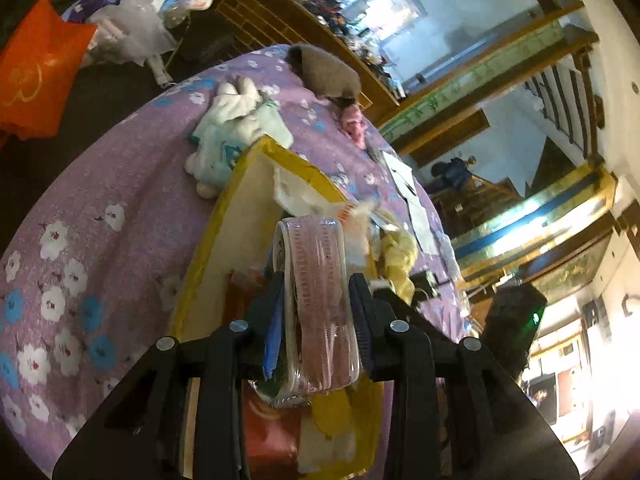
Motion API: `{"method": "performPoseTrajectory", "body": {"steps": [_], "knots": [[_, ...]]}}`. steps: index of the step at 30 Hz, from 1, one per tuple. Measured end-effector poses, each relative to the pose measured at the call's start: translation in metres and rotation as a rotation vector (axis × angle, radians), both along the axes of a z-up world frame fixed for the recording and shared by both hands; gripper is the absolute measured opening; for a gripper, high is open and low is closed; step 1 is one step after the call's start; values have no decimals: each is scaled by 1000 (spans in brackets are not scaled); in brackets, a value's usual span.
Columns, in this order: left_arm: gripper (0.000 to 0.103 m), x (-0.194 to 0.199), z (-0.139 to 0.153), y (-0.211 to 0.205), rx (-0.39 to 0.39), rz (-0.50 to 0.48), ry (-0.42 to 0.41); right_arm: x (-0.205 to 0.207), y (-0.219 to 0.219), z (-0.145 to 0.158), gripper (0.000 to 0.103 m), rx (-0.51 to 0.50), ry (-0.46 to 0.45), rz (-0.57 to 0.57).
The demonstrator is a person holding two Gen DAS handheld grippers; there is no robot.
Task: Organize soft objects
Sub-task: 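Carry the pencil case and tissue pack into the tray and open both grippers, then grasp the yellow towel with the left gripper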
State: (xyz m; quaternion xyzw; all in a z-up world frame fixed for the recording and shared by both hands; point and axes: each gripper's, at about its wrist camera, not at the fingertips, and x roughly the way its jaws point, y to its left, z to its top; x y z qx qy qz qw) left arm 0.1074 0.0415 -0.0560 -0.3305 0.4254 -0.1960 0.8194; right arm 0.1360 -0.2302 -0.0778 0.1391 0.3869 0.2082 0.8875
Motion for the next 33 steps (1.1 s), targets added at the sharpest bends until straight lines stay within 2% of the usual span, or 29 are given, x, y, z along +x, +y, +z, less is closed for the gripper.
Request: {"method": "performPoseTrajectory", "body": {"steps": [3, 5, 7, 9, 12, 15, 20, 22, 24, 26, 33], "knots": [[34, 5, -2, -2, -3, -28, -9, -2, 1, -1, 25, 13, -4, -2], [37, 6, 0, -9, 57, -35, -23, -3, -2, 0, 26, 38, -13, -1], [43, 3, 6, -19, 174, -20, -31, -4, -5, 2, 37, 58, -25, -1], [53, -3, 12, -30, 272, -7, -72, -7, -9, 5, 60, 96, -39, 8], [54, -13, 15, -52, 481, 29, -123, -14, -11, 12, 63, 96, -71, 29], [54, -24, 13, -73, 679, 46, -131, -20, -19, 15, 63, 133, -63, 49], [54, -41, 18, -82, 783, 76, -154, -34, -39, 21, 67, 137, -93, 74], [54, -49, 27, -83, 779, 98, -173, -34, -49, 21, 67, 168, -80, 91], [54, -53, 38, -85, 722, 97, -195, -34, -63, 23, 68, 176, -75, 97], [54, -53, 44, -87, 651, 73, -192, -32, -79, 25, 68, 186, -66, 77], [54, -33, 53, -116, 522, -29, -182, -8, -124, 38, 68, 157, -34, -35]]}}
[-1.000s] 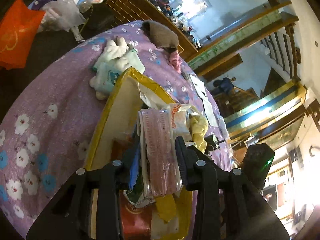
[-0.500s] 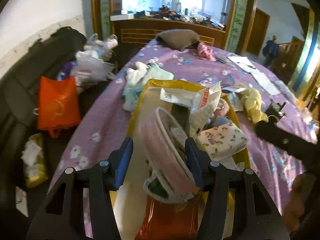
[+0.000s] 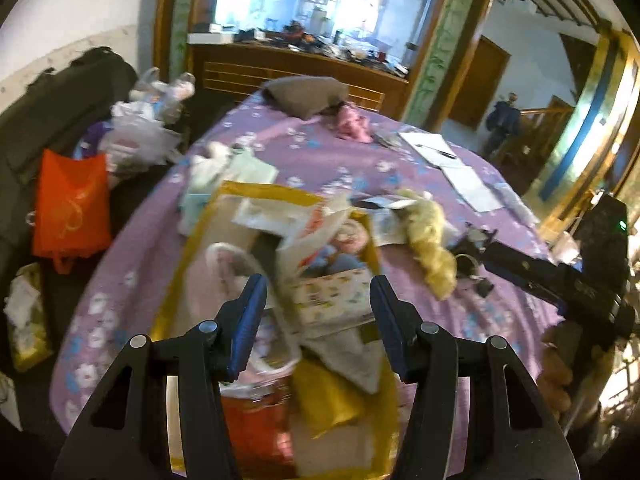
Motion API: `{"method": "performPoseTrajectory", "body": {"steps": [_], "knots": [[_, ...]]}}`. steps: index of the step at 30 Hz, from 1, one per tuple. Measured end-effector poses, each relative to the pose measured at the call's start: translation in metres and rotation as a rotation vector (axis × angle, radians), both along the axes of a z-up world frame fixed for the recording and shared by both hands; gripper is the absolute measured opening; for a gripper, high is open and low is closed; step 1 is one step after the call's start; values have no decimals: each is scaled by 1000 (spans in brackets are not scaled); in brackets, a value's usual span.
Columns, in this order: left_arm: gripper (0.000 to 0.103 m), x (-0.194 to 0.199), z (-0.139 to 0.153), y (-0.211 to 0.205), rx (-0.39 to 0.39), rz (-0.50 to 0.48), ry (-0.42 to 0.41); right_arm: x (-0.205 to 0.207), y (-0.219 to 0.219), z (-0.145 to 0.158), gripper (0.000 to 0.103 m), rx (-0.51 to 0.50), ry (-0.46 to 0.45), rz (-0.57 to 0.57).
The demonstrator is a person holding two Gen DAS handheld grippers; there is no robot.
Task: Organize soft objects
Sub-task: 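Grasp the yellow towel with the left gripper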
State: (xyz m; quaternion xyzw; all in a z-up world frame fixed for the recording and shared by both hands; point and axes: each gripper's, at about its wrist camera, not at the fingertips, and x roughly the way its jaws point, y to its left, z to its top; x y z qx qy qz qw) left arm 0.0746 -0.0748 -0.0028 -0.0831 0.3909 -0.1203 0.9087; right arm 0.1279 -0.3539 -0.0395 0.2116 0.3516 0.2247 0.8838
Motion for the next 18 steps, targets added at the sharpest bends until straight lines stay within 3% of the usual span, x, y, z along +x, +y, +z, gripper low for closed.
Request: {"method": "performPoseTrajectory", "body": {"steps": [5, 10, 14, 18], "knots": [[54, 26, 8, -36, -25, -100, 22, 26, -17, 6, 68, -14, 5, -34], [54, 71, -6, -79, -90, -209, 172, 38, -35, 0, 68, -57, -28, -94], [54, 101, -14, -119, -22, -249, 185, 40, -61, -6, 68, 68, -41, -98], [54, 133, -21, -154, 41, -261, 182, 38, -75, -5, 68, 116, -55, -127]]}}
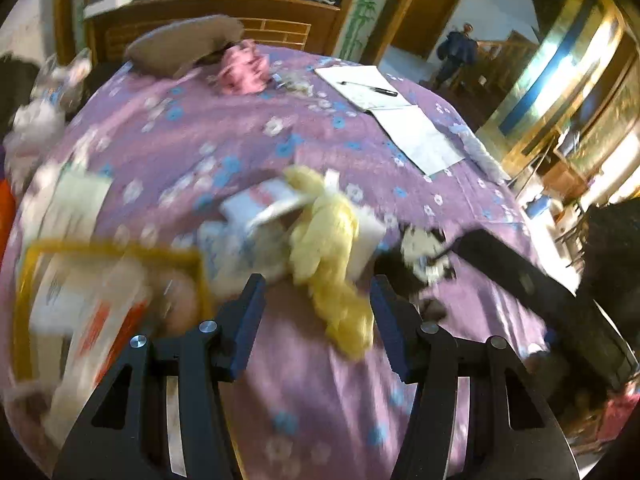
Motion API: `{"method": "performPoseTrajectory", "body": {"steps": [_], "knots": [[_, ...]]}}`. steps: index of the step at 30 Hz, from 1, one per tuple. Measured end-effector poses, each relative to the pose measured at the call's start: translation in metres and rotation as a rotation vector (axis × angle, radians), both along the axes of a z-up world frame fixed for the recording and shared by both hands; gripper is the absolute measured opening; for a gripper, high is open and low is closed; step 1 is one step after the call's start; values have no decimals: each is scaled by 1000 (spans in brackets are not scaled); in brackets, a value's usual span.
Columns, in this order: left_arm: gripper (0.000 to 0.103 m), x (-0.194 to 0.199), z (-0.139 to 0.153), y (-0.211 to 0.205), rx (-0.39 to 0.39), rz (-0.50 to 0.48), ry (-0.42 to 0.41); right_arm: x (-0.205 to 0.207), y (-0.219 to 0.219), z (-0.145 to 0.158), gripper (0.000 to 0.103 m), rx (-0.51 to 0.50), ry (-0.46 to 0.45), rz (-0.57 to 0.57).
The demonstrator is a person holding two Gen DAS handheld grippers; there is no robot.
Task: Organize soft objects
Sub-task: 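Grasp the yellow towel with the left gripper, then carry the yellow towel into the tray with the left gripper while the right grasps a white paper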
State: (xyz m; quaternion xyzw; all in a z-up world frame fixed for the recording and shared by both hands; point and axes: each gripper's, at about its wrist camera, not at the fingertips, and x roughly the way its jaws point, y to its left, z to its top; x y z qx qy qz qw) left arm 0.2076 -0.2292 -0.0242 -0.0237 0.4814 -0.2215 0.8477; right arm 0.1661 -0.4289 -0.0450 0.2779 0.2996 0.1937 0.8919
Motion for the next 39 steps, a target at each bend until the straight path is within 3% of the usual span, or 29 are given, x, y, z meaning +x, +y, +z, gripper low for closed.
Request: {"method": "performPoseTrajectory", "body": {"steps": [3, 5, 8, 10, 12, 16, 21, 28, 32, 39], "knots": [[54, 27, -17, -32, 135, -31, -7, 1, -6, -5, 68, 29, 18, -24], [54, 38, -31, -41, 181, -27, 5, -1, -10, -6, 68, 41, 14, -32], [53, 47, -42, -48, 181, -29, 18, -3, -13, -4, 68, 33, 13, -49], [39, 48, -47, -51, 183, -38, 30, -4, -15, -4, 68, 28, 10, -62], [37, 45, -46, -49, 178, -23, 24, -4, -17, -4, 68, 37, 10, -62], [35, 32, -28, -27, 21, -2, 38, -3, -20, -6, 68, 45, 5, -61], [35, -7, -5, 10, -114, 13, 12, -2, -15, -8, 68, 42, 14, -32], [35, -72, 14, 94, -364, 125, 4, 9, 23, -3, 67, 42, 63, 118], [35, -95, 22, 127, -443, 158, -20, 31, 58, 0, 67, -66, 122, 133], [35, -104, 31, 161, -476, 184, -63, 80, 112, -25, 67, -191, 264, 133]]}}
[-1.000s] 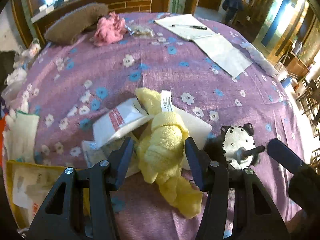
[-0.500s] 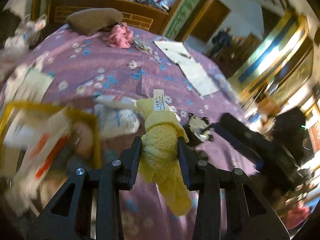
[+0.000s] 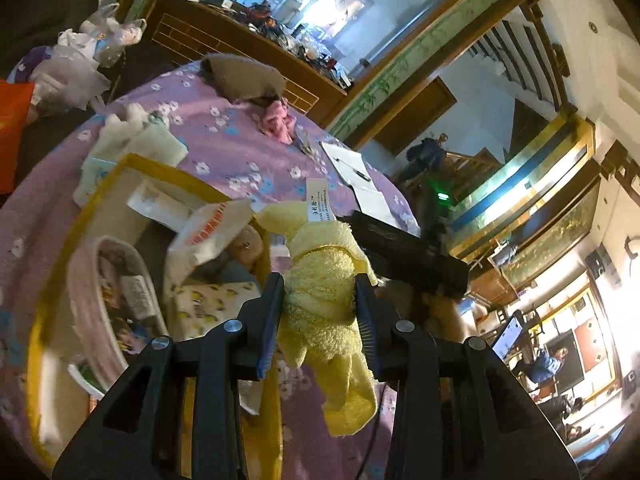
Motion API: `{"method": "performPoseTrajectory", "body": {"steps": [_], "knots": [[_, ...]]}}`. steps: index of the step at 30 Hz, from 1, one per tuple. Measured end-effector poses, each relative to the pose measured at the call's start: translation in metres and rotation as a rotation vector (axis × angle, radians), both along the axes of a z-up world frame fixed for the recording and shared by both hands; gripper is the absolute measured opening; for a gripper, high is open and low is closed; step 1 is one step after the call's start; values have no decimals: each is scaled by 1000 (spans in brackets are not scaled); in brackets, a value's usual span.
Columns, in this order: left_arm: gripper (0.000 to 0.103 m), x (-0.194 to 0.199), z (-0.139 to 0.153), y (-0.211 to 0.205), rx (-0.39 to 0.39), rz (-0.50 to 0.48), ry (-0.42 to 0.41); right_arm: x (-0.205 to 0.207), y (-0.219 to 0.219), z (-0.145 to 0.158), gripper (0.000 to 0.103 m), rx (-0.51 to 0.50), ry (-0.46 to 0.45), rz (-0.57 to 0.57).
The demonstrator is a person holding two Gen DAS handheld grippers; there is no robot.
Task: Organize soft objects
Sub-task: 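Carry the yellow towel into the tray with the left gripper while the right grasps a white paper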
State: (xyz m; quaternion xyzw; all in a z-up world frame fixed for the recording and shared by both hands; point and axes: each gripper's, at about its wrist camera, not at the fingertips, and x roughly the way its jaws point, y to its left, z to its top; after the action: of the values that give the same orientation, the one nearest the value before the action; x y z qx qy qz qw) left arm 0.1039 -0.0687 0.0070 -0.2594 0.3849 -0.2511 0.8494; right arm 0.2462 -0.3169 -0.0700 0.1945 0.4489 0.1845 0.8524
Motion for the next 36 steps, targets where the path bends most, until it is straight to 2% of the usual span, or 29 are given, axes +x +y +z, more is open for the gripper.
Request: {"method": "performPoseTrajectory", "body": {"steps": [2, 5, 7, 9, 10, 13, 15, 17, 18, 22, 26, 29, 31, 33, 36], "knots": [[35, 0, -2, 4, -5, -1, 2, 9, 7, -6, 66, -7, 27, -23], [35, 0, -4, 7, -7, -11, 0, 20, 13, -12, 57, -11, 51, -47], [35, 0, -4, 8, -1, -13, -5, 24, 13, -17, 43, 16, 77, -64], [35, 1, -6, 10, 0, -13, 1, 29, 16, -20, 29, -8, 95, -78], [35, 2, -7, 10, -4, -17, 3, 31, 16, -20, 27, -22, 95, -91], [35, 1, -8, 12, -4, -15, 8, 32, 17, -19, 17, -44, 84, -110], [35, -2, -6, 14, -9, -14, 4, 28, 15, -18, 10, -2, 73, -91], [35, -4, -3, 19, -16, -7, 1, 17, 13, -8, 8, 12, 26, -92], [35, -5, 1, 21, -21, -5, -2, 12, 13, -3, 2, 27, 1, -88], [35, -6, 17, 37, -18, 14, -20, -19, 4, 27, 2, 106, -129, -70], [35, 1, 33, 58, 42, 68, -30, -44, 8, 47, 2, 169, -182, -27], [35, 13, 38, 69, 114, 102, -53, -57, 18, 54, 2, 224, -199, 27], [35, 25, 36, 77, 130, 107, -42, -58, 29, 56, 2, 245, -189, 70], [35, 39, 33, 82, 136, 112, -27, -58, 43, 53, 2, 271, -180, 111], [35, 66, 25, 82, 184, 97, -3, -48, 60, 40, 2, 287, -126, 135]]}}
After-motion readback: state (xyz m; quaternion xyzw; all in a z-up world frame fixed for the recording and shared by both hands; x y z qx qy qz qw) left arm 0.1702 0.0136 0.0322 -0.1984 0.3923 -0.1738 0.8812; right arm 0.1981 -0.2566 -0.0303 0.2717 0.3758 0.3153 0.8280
